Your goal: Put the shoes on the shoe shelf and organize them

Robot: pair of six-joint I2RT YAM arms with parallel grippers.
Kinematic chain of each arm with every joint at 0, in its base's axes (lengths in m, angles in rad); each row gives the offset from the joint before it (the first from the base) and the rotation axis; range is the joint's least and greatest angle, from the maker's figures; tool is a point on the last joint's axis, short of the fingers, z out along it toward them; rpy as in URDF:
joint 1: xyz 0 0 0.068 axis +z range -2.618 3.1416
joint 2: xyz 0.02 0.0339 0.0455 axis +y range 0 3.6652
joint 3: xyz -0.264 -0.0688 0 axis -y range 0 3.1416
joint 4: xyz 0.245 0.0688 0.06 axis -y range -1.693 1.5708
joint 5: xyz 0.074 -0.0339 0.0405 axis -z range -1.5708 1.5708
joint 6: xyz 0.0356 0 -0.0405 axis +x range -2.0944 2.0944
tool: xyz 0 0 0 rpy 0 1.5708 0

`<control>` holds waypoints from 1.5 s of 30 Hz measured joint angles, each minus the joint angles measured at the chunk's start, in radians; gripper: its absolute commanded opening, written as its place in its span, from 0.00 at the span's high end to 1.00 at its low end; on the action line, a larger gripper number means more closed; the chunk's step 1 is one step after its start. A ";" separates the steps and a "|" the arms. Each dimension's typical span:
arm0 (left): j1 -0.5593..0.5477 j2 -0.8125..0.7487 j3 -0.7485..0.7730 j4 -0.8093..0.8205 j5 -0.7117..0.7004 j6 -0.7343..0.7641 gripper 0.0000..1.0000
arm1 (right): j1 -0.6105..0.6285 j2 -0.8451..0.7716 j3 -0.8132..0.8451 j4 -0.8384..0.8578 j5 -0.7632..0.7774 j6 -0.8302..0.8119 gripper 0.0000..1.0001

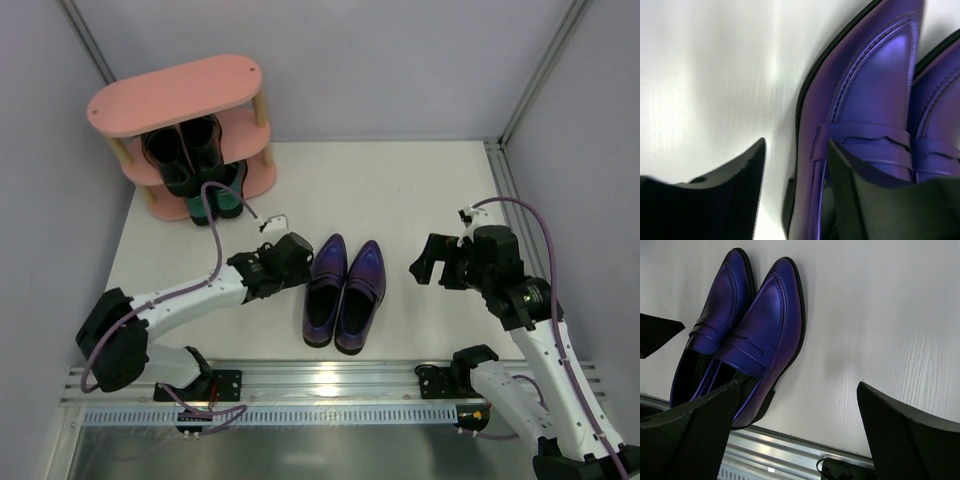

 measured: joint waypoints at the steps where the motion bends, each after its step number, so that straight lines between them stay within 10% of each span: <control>1: 0.000 -0.036 0.012 -0.027 -0.027 0.002 0.31 | 0.000 0.000 -0.002 0.004 -0.002 0.002 0.00; 9: 0.054 -0.242 0.247 -0.181 -0.218 0.130 0.09 | 0.000 0.013 -0.008 0.045 -0.029 0.014 0.00; 16: 0.457 -0.385 0.264 -0.072 -0.083 0.141 0.08 | 0.000 0.013 -0.008 0.056 -0.047 0.017 0.00; 26: 0.729 -0.479 0.278 0.188 -0.033 -0.045 0.05 | 0.000 -0.007 -0.014 0.059 -0.063 0.011 0.00; 33: 1.084 -0.430 0.287 0.272 0.116 -0.267 0.05 | 0.000 0.000 -0.014 0.064 -0.079 0.002 0.00; 45: 1.230 -0.253 0.214 0.517 0.285 -0.460 0.11 | 0.000 0.034 -0.014 0.093 -0.106 -0.003 0.00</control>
